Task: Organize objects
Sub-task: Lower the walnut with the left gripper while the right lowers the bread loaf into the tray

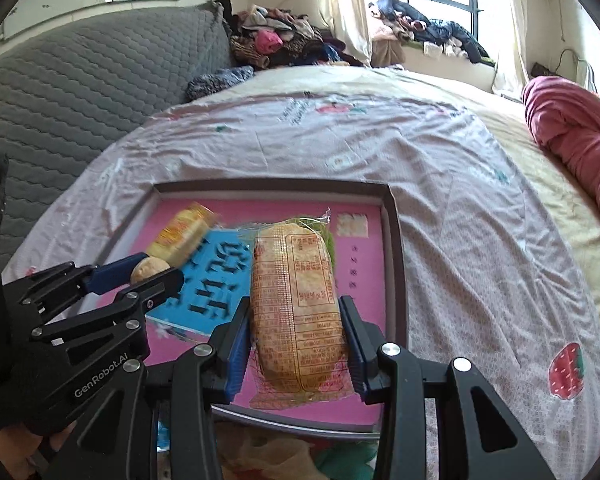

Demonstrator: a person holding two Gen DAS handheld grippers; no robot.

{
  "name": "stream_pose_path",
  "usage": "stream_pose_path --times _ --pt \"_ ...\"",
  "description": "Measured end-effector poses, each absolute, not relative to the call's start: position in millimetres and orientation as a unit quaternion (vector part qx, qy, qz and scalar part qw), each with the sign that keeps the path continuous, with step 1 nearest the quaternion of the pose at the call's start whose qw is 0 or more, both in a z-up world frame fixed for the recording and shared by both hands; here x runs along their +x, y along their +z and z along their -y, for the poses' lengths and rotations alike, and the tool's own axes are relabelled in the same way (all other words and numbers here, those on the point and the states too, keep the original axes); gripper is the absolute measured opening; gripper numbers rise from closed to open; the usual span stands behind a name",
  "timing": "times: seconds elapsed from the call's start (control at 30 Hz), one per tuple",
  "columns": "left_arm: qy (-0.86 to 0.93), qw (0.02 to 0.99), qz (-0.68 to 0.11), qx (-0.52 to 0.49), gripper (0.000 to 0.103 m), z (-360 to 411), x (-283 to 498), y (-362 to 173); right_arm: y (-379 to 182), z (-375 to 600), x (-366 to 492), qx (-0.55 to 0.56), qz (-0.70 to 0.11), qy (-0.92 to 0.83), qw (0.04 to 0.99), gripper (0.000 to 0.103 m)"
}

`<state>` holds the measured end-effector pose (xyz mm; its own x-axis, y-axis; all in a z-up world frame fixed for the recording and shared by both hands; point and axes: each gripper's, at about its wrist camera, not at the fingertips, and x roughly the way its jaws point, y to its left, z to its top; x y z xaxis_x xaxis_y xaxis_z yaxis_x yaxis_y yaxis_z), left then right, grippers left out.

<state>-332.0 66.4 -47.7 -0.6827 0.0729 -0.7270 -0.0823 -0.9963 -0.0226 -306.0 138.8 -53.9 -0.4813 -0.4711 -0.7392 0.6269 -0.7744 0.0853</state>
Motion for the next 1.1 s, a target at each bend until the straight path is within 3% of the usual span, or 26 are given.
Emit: stream_pose_path --times 0.83,1.1 --pt "0.895 0.044 0.001 -0.444 0.034 -64.7 -343.9 -70.5 -82.5 -137.7 -316.0 0.443 -0.117 -0.833 0.308 0.043" --pt "0.890 0.038 0.005 -0.455 0.048 -62.6 -345.2 -73.5 -82.5 -138.8 -315.5 0.446 -0.113 -0.832 0.311 0.043"
